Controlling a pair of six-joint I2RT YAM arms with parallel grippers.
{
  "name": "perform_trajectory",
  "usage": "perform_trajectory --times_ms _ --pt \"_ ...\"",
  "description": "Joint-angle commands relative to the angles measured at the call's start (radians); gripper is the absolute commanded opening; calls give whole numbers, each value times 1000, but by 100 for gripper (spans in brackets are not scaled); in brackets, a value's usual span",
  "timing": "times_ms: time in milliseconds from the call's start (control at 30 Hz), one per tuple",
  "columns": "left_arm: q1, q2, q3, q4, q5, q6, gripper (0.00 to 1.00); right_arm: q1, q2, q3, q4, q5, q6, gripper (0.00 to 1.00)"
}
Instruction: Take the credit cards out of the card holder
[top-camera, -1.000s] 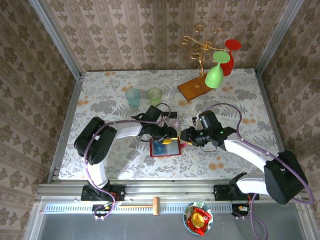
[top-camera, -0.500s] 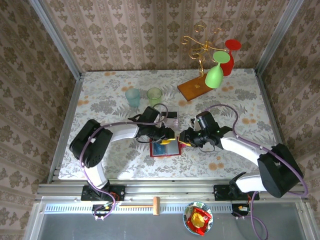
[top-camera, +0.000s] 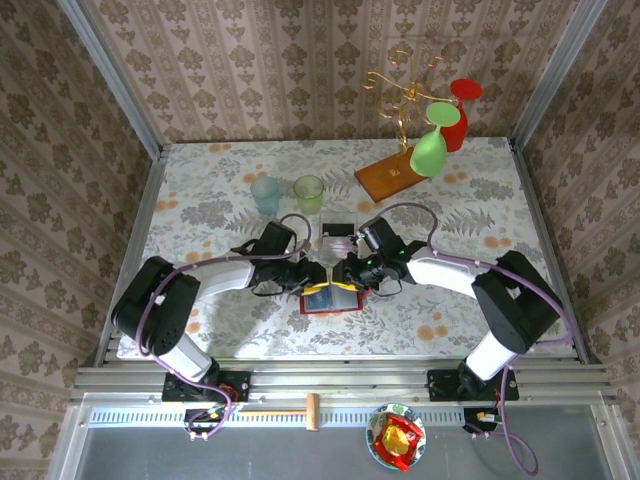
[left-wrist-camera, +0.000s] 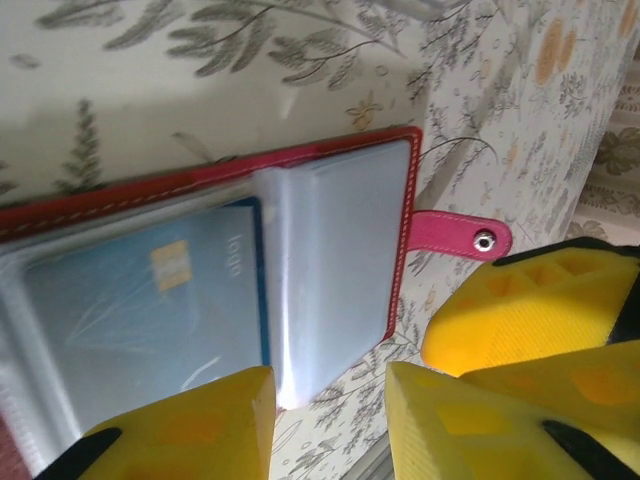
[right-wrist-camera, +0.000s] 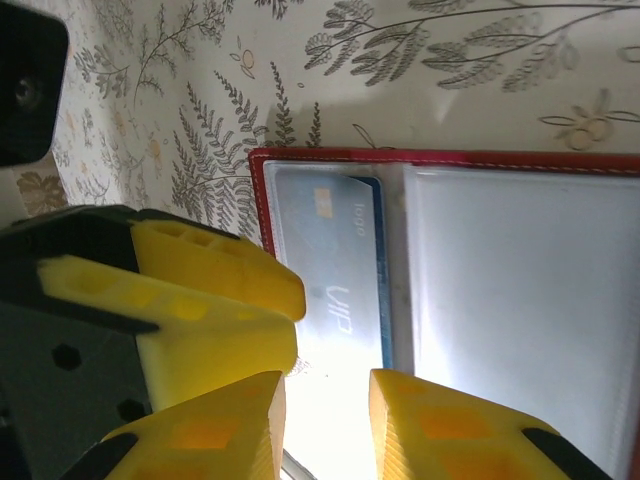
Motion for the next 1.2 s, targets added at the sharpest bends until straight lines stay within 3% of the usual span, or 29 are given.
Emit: perform_trajectory --times_ms 0,1167 --pt "16 -40 -36 1 -26 14 33 14 45 48 3 -23 7 30" --pt "63 -58 -151 35 -46 23 32 59 195 111 -11 -29 13 29"
